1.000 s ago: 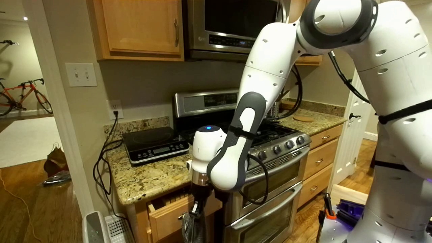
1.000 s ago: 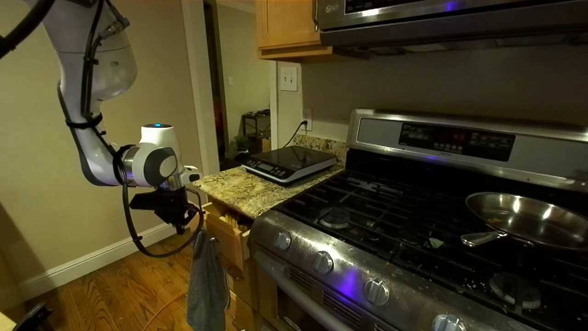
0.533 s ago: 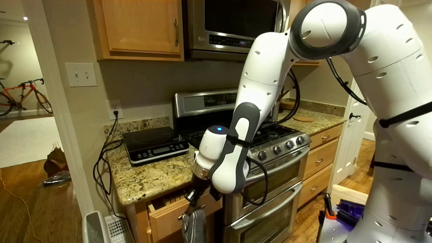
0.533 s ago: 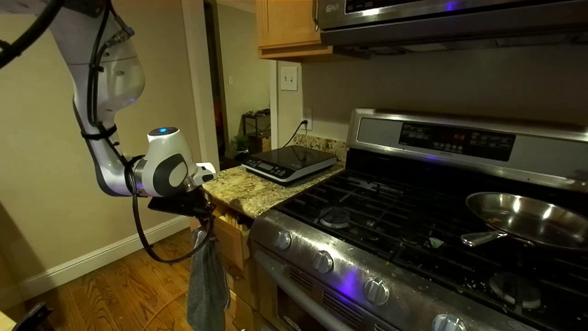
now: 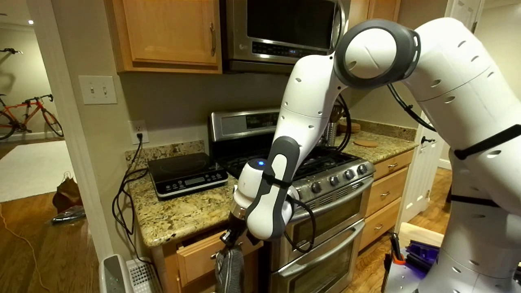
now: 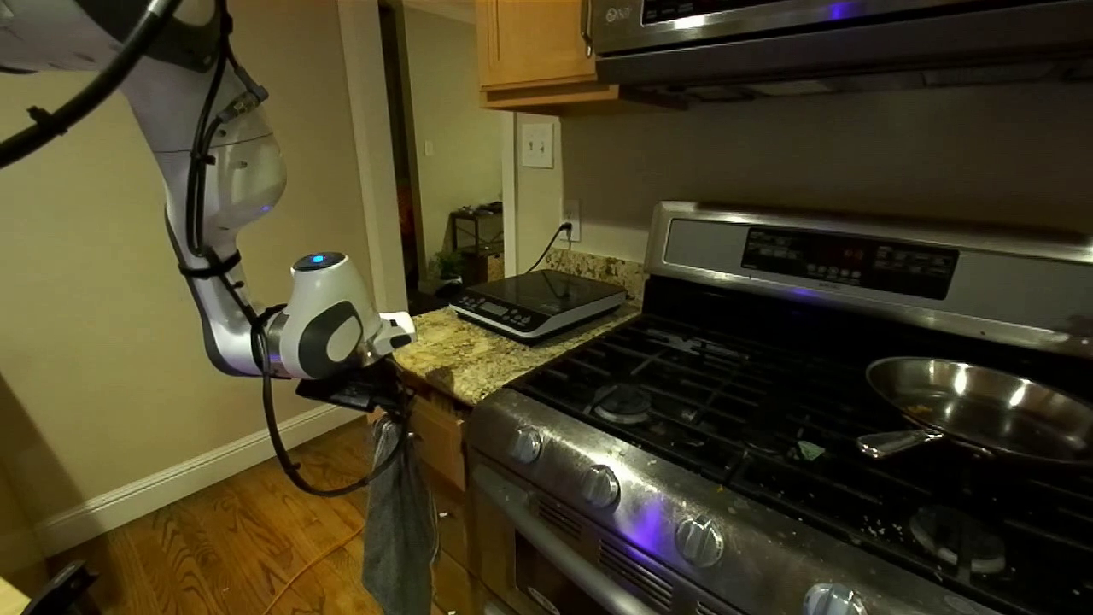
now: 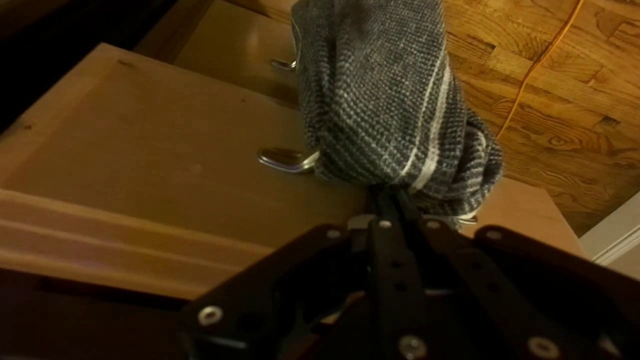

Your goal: Slide close the drawer on the left

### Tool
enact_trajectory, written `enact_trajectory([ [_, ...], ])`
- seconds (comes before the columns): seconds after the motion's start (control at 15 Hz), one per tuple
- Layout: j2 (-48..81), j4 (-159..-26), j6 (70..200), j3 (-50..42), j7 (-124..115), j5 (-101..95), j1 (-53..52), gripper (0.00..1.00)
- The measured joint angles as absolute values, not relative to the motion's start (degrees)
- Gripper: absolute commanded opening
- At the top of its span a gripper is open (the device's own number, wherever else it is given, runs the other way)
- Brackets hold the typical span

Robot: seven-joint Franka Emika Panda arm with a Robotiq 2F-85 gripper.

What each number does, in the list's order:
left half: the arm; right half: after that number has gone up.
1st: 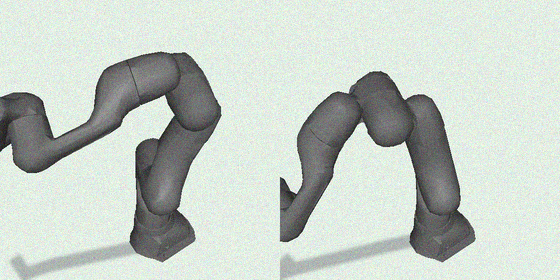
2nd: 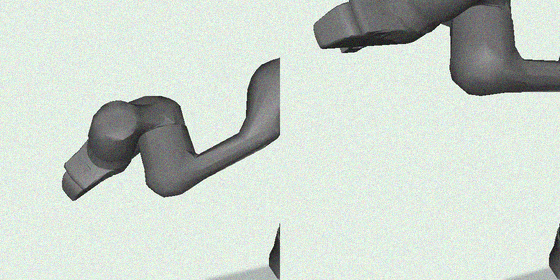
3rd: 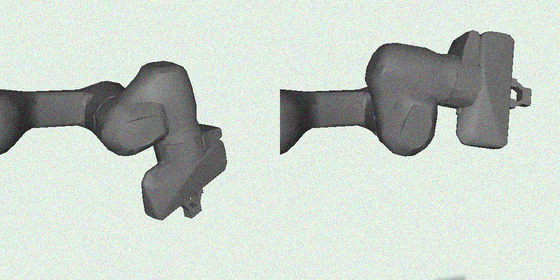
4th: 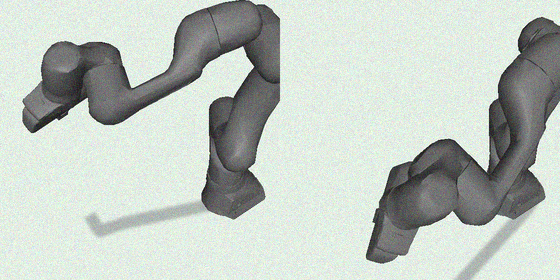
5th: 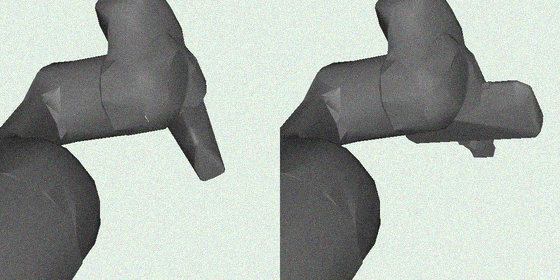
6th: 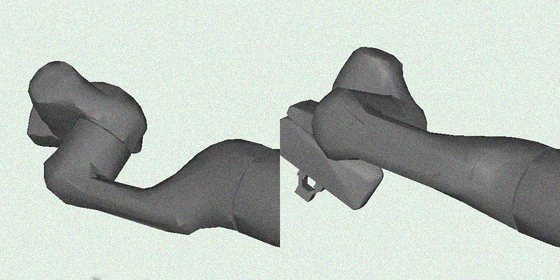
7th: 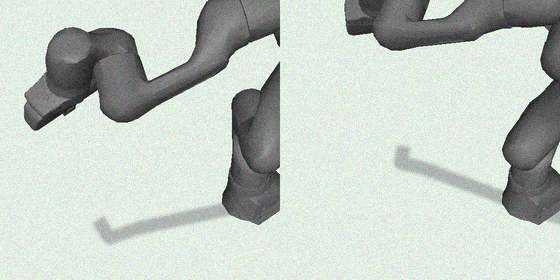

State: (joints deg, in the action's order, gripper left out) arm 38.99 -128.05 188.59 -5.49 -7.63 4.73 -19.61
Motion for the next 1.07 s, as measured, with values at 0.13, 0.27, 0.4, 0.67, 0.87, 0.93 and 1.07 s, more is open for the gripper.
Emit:
enact_trajectory([
  [0.13,39.86,-126.85,189.05,-7.04,-7.63,5.2,-20.84,0.06],
  [0.27,40.36,-126.19,189.2,-9.15,-7.63,6.03,-22.91,0.05],
  [0.4,40.45,-126.27,189.44,-10.03,-7.57,6.31,-24.4,0.31],
  [0.67,36.18,-129.88,189.77,-6.79,-4.44,4.8,-24.74,0.49],
  [0.87,30.24,-134.63,186.42,-2.93,-2.69,3.34,-24.39,0.69],
  [0.93,28.22,-135.89,183.31,-1.33,-2.52,2.85,-23.9,0.75],
  [1.07,24.73,-137.54,176.36,1.32,-2.5,2.04,-22.84,0.63],
])
